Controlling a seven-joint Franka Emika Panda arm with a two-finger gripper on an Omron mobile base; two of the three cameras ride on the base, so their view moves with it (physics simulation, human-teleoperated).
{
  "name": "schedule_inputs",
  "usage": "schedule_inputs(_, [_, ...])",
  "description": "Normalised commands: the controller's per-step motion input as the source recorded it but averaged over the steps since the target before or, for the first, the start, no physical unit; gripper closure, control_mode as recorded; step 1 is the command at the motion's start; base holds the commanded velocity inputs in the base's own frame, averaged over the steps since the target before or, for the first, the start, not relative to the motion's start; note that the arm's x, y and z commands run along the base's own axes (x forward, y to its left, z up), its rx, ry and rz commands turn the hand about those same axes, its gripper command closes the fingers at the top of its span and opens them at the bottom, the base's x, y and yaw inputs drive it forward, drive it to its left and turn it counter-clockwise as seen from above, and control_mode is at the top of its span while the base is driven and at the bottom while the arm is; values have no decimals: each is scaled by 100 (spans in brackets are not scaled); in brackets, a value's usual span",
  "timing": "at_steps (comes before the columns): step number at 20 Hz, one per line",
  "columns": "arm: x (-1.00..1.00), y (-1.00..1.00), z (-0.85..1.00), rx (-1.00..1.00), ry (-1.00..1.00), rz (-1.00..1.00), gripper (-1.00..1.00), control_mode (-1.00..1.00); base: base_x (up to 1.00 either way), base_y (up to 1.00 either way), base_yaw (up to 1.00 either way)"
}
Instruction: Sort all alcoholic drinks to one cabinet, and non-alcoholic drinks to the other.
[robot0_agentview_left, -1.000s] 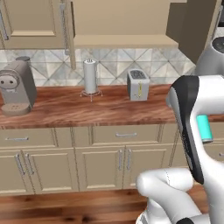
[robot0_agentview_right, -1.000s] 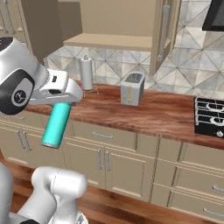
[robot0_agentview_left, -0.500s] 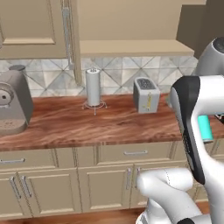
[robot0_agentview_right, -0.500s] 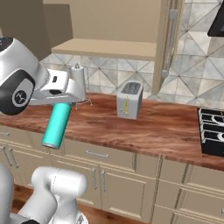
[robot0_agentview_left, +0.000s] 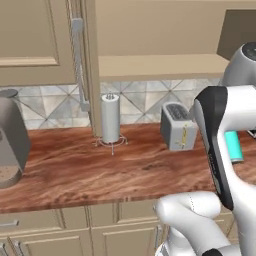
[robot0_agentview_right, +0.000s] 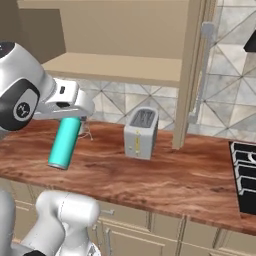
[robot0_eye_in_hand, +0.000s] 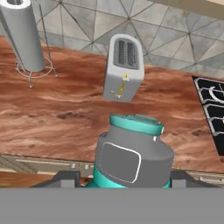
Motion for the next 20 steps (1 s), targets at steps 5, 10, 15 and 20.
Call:
schedule_inputs(5, [0,0,0,0,0,0,100,100,73,9,-9])
schedule_inputs(10, [0,0,0,0,0,0,100,100,72,8,-9])
schedule_inputs(15, [3,0,28,0,-18,-1,100,-100,19,3,-3])
schedule_inputs(20, [0,0,59,1,-52,0,100,-100,0,0,0])
